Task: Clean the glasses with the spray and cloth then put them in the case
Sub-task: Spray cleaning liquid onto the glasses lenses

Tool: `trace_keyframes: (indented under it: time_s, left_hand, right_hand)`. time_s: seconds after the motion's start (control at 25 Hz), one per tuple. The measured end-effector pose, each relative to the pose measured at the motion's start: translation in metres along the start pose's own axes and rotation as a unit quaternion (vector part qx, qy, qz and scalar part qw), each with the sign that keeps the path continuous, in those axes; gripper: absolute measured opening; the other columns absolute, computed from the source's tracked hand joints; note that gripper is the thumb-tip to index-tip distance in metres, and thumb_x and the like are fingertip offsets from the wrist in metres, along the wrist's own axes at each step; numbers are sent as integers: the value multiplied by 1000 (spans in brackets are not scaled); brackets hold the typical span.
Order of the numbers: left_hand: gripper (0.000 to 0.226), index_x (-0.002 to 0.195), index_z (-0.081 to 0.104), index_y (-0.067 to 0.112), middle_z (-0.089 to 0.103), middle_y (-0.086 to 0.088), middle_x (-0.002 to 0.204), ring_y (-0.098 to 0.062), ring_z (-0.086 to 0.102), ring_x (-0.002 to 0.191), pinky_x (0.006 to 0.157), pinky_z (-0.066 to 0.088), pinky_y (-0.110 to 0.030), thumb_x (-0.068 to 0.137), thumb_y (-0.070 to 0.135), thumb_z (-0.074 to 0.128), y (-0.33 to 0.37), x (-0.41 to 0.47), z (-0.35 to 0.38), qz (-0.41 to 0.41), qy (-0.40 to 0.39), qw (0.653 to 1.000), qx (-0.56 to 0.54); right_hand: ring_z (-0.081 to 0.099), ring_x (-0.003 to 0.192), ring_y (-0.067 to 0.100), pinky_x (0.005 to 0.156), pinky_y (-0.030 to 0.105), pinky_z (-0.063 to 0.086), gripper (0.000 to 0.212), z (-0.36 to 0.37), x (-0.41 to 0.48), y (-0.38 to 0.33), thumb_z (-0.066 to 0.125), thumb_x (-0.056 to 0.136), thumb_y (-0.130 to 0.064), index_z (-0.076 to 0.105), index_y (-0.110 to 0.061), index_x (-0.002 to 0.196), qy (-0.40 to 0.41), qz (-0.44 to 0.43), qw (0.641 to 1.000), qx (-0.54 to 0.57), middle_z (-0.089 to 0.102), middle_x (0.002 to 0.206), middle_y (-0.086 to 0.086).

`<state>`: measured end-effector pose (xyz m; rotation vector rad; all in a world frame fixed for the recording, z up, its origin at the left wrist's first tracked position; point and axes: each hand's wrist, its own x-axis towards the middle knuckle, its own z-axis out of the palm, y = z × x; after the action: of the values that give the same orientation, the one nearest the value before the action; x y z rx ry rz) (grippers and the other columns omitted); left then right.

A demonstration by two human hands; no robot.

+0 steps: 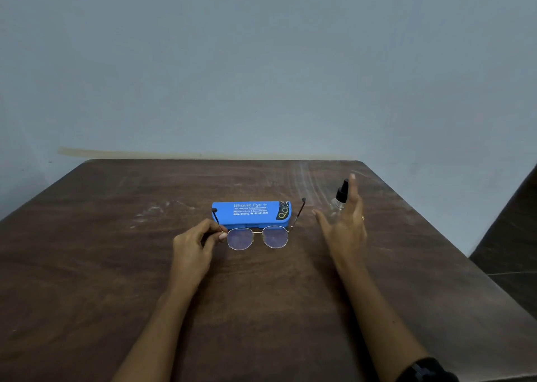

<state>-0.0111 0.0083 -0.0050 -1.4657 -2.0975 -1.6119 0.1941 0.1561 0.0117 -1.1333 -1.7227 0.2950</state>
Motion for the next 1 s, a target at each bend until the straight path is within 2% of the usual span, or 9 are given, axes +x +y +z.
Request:
trace_keyframes:
  time_s: [0.12, 0.24, 0.36, 0.44, 0.6, 0.72, 0.84, 0.96, 1.0]
  left_hand:
    - [11, 70, 64, 7, 65, 11, 70, 17, 56, 68, 64, 37, 0, 73, -2, 68, -1, 1, 0, -3, -3, 1000, -6]
    - [12, 69, 64, 9, 65, 12, 71, 16, 57, 69, 64, 37, 0, 73, -1, 68, -1, 1, 1, -6, -5, 1000, -8]
    - [12, 69, 63, 9, 66, 10, 70, 5, 59, 72, 64, 37, 0, 73, -1, 68, 0, 1, 1, -4, -2, 1000, -8]
    - [11, 70, 63, 8, 66, 9, 70, -2, 60, 74, 64, 38, -1, 73, -1, 68, 0, 1, 0, -4, 1, 1000, -6]
    - [9, 71, 65, 7, 67, 6, 70, -4, 60, 73, 63, 38, -1, 74, -1, 68, 1, 0, -1, -3, 8, 1000, -7]
    - [10, 71, 65, 9, 68, 6, 70, -3, 60, 73, 63, 39, -2, 74, 0, 68, 1, 1, -2, -8, 22, 1000, -12]
    - [17, 70, 64, 17, 65, 14, 68, -3, 62, 72, 62, 41, -6, 75, 1, 68, 0, 3, -4, -39, 46, 997, -44]
    - [17, 71, 64, 17, 64, 13, 67, -4, 63, 72, 62, 43, -8, 75, 1, 67, 0, 4, -7, -40, 60, 996, -51]
    - [15, 72, 65, 15, 65, 12, 68, -4, 63, 72, 63, 43, -7, 75, 1, 67, 0, 4, -7, -40, 68, 996, -53]
  right_hand:
    - [56, 105, 37, 82, 49, 49, 97, 5, 0, 4, 72, 76, -22, 3, -40, 142, -4, 6, 1000, -1, 48, 131, 7]
    - [56, 102, 35, 74, 44, 48, 91, 6, 1, 7, 64, 80, -11, 4, -43, 141, -5, 3, 1000, 30, 45, 129, 4]
    - [56, 96, 31, 71, 46, 53, 88, 5, 1, 7, 58, 80, -6, 6, -43, 140, 7, -3, 998, 68, 44, 125, 6]
    - [58, 88, 29, 68, 44, 53, 91, 4, -1, 4, 57, 78, -6, 3, -47, 139, 22, -3, 997, 80, 47, 120, 6]
    - [59, 74, 22, 65, 37, 51, 94, 0, -9, -4, 58, 75, -9, 3, -52, 137, 33, -1, 995, 94, 55, 109, 4]
    - [60, 76, 20, 68, 36, 51, 85, -3, -15, -11, 61, 78, -16, 10, -51, 137, 28, 17, 995, 99, 63, 108, 6]
    - [58, 70, 13, 65, 24, 44, 82, -2, -21, -21, 62, 78, -15, 17, -49, 137, 14, 23, 993, 113, 65, 96, 2]
    - [57, 60, 4, 59, 0, 38, 80, -1, -27, -28, 63, 74, -5, 28, -42, 136, 5, 28, 986, 163, 62, 72, 0]
    - [58, 59, 3, 60, -1, 40, 80, -2, -30, -30, 63, 74, -3, 30, -42, 136, -7, 34, 982, 185, 60, 67, -4]
